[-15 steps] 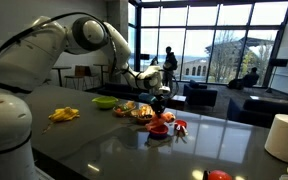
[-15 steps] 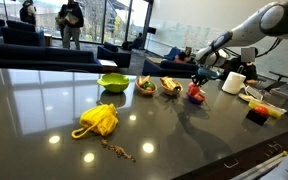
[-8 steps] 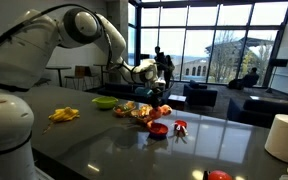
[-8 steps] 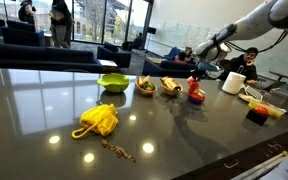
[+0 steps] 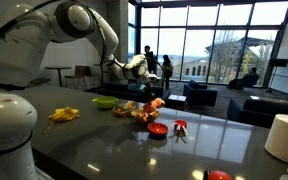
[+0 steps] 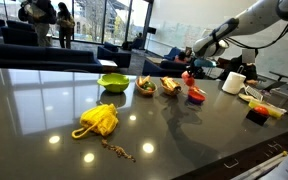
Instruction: Put the toy inside the green bowl
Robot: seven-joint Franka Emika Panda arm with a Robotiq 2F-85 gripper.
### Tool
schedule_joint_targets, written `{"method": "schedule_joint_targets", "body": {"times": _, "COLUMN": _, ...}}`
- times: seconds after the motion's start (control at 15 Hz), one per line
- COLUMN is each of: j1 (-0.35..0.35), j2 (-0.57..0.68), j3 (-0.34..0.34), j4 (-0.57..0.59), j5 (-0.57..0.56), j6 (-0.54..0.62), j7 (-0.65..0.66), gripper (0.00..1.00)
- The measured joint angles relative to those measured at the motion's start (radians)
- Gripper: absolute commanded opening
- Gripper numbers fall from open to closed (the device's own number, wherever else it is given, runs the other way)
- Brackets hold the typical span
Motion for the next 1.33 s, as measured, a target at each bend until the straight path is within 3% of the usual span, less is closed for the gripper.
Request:
{"method": "schedule_joint_targets", "body": {"times": 0.73, "j1": 0.129, "j2": -0.097, "j3": 0.038, "j4": -0.122, "j5": -0.137, "j6": 0.074, "j7": 0.013, "gripper": 0.04}}
{"method": "schedule_joint_targets", "body": {"times": 1.33, "j1": 0.237, "j2": -0.095, "j3": 0.083, "j4": -0.125, "j5": -0.209, "j6": 0.080, "j7": 0.100, "gripper": 0.04}}
